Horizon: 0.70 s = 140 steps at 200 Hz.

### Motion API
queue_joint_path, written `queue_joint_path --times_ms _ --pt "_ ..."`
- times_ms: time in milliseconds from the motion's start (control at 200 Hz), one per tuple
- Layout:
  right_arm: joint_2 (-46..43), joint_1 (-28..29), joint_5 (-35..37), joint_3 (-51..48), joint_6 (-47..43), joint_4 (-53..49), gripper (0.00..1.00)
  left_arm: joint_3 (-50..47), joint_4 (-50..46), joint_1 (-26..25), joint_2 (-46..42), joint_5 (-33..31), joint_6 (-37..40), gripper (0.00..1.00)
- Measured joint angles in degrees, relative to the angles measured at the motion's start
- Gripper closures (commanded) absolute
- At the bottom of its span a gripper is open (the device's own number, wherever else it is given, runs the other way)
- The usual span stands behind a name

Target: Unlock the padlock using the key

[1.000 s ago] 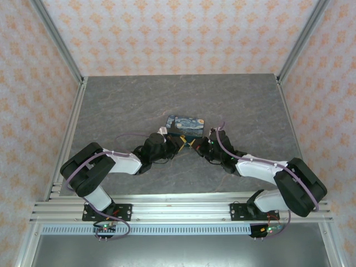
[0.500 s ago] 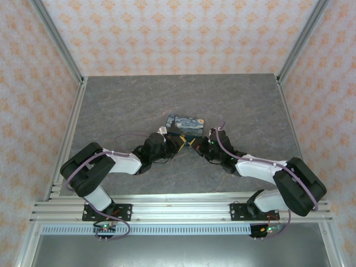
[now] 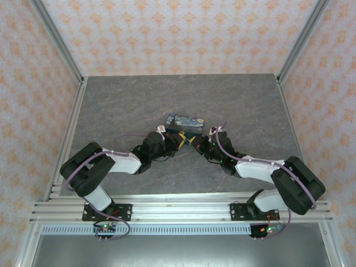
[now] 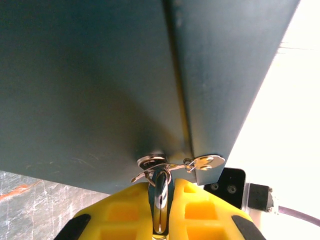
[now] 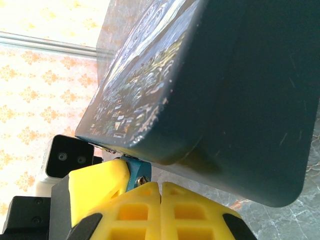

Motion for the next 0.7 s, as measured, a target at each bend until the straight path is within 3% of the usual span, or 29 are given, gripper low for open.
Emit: queue_joint_path --times_ms 701 --pt "2.2 0.0 -0.4 -1.1 -7.7 6.2 1.00 0.0 -1.4 0.3 -1.2 -0.8 0.0 1.00"
